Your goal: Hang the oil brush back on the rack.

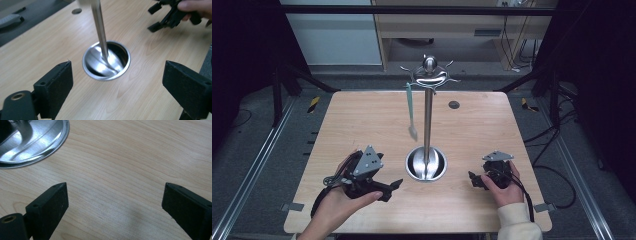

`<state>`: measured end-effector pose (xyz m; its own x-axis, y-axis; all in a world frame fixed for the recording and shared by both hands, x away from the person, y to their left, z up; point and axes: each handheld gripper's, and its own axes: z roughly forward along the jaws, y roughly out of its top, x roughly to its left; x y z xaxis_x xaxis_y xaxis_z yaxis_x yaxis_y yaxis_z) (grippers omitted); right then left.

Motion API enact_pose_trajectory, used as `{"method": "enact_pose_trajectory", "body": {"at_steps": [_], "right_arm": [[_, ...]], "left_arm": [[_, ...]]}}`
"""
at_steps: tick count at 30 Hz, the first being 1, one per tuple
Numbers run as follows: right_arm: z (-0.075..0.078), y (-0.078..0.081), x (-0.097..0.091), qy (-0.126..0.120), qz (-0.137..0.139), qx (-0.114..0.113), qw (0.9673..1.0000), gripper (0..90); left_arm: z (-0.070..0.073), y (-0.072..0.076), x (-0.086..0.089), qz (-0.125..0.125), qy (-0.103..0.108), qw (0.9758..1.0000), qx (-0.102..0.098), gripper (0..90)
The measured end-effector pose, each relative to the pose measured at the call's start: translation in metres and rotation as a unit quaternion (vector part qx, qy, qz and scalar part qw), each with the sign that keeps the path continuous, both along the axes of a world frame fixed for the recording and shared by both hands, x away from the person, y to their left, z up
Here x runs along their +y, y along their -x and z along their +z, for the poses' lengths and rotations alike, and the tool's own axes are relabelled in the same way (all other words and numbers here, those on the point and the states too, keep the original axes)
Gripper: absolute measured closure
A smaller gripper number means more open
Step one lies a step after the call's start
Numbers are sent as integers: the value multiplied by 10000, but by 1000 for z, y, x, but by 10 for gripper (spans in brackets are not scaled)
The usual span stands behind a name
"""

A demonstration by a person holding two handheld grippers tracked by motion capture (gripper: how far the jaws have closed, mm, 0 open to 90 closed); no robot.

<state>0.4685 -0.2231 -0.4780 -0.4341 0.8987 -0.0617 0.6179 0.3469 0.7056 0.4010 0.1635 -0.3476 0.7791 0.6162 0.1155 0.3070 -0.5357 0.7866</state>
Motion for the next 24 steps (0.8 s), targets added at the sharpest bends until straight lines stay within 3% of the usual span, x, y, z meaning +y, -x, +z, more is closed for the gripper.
{"method": "enact_pose_trajectory", "body": {"at_steps": [3,6,11,14,19,24], "right_arm": [[0,0,0,6,-4,3,10000,76],[0,0,0,19,-9,11,10000,76],[-1,1,1,5,-15,21,10000,76],[-1,1,1,16,-25,28,10000,76],[-1,1,0,20,-29,19,10000,76],[-2,1,1,53,-51,25,10000,76]], "left_arm": [[-16,-3,8,118,-201,9997,40,97],[-32,-8,18,225,-227,9994,108,110],[-52,-18,30,392,-488,9980,118,115],[-62,-23,37,544,-442,9974,158,119],[-75,-33,49,702,-534,9959,193,129],[-88,-44,61,932,-437,9943,260,138]]}}
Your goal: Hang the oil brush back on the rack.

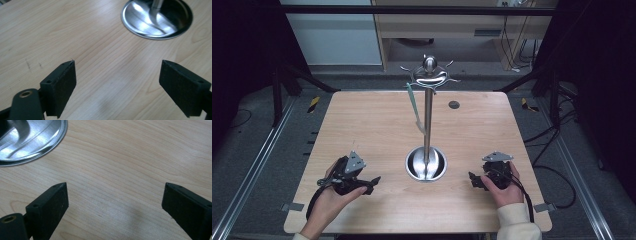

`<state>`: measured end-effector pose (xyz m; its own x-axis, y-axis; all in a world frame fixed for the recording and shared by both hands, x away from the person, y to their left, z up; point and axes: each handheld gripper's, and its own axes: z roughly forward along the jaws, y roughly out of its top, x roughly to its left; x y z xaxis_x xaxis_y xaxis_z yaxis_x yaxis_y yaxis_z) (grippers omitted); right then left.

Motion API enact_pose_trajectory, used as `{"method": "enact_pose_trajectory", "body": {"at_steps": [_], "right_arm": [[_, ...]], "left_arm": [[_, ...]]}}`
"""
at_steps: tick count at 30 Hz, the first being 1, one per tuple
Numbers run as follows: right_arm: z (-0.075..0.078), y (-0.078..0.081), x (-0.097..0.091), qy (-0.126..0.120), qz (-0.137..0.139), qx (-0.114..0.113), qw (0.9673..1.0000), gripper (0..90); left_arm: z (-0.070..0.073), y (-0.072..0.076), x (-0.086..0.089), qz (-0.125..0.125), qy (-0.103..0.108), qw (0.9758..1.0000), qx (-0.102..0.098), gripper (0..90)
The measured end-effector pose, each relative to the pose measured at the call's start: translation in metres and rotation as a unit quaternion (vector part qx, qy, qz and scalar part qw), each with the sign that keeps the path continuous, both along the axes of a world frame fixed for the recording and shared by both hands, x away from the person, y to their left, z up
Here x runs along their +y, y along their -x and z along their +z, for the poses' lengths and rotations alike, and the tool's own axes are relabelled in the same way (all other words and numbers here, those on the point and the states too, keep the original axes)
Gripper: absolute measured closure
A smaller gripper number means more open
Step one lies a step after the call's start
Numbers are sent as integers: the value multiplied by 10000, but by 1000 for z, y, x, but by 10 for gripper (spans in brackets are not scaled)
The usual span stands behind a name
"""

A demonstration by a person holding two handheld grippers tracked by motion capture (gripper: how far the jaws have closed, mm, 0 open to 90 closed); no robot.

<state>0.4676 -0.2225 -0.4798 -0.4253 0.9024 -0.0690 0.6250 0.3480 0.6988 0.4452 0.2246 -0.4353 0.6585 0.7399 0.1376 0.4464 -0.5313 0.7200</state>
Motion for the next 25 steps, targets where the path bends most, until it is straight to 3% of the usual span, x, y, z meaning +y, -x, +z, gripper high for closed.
{"method": "enact_pose_trajectory", "body": {"at_steps": [10,20,25], "right_arm": [[-1,0,0,17,-19,24,10000,76],[-2,0,0,41,-25,34,10000,76],[-2,-1,0,16,-23,53,10000,76]], "left_arm": [[-15,-20,28,477,117,9988,-45,140],[-27,-35,62,1117,237,9930,-285,129],[-32,-36,73,1181,225,9922,-321,117]]}}
